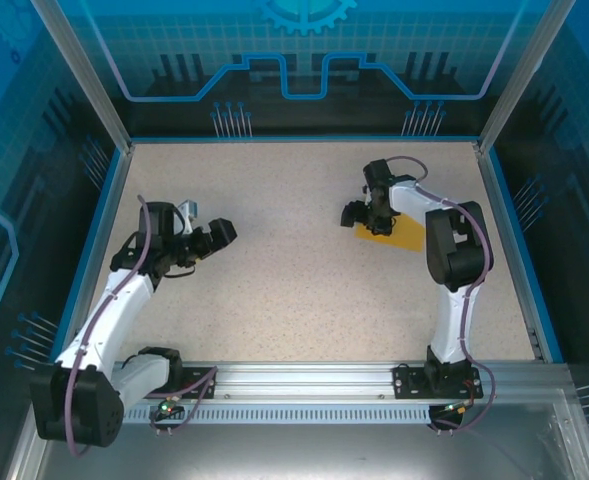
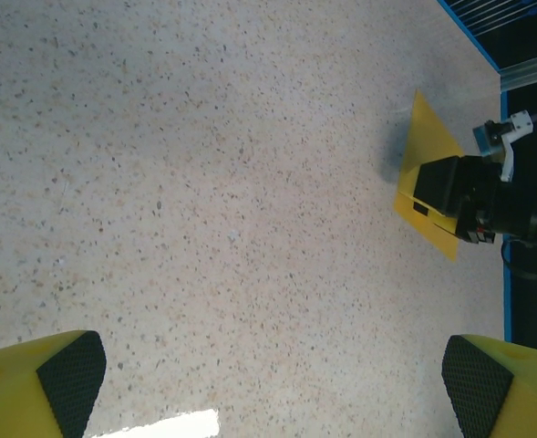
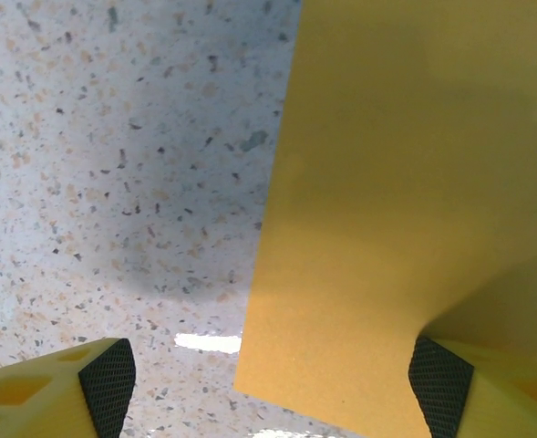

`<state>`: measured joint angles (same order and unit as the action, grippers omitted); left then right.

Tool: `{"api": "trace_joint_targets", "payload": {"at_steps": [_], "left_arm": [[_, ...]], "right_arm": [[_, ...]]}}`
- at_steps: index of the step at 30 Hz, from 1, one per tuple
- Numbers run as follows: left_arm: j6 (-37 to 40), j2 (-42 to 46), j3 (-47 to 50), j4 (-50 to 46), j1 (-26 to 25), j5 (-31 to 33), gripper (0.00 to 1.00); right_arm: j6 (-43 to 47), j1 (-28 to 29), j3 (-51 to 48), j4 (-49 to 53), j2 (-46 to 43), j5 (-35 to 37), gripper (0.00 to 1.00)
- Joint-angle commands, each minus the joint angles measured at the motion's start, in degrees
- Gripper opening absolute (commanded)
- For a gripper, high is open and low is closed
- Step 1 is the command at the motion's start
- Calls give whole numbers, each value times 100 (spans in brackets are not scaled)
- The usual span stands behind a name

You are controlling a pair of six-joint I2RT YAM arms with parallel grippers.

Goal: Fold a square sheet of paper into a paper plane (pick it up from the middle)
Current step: Move the square sheet of paper to the center of the table.

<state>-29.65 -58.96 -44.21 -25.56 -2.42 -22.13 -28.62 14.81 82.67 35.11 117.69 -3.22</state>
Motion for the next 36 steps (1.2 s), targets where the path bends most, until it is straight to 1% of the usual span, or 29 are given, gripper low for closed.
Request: {"api": "trace_joint_targets", "payload": {"at_steps": [1,5,9,12,15,19,23,27,30,31,34,36], "left_arm": [[132,298,-94,-675,13,-228,99],[197,582,-145,-1030,13,-284,99],[444,827,-162,-1528,13,-237,99],[483,880,-109,-1552,13,-213,99],[203,787,-82,-1268,12,-323,98],[-68,495,-53,-699,-27,-482,98],[99,-43,-244,-616,-310,-372,99],[162,-524,-334,-491,-487,-308,98],[192,-721,-302,-363,-523,-292,98],[180,-767,-273,-294,-531,-295,98],[105,-918,-194,-62,-583,-382,99],[82,-1054,-219,35,-673,-389,98]], "right_arm": [[-25,467,-414,162,377,-337,83],[-98,634,-854,-145,262,-309,83],[-152,686,-1135,-352,115,-411,82],[-72,749,-1242,-392,47,-423,82],[-13,759,-1306,-360,-225,-310,82],[122,514,-1059,-117,-731,-290,83],[296,39,-554,140,-941,-393,83],[291,-356,-71,229,-796,-477,83],[166,-579,92,172,-538,-374,84],[146,-634,136,108,-411,-490,84],[171,-637,316,58,-8,-813,83],[172,-595,447,94,216,-862,82]]}}
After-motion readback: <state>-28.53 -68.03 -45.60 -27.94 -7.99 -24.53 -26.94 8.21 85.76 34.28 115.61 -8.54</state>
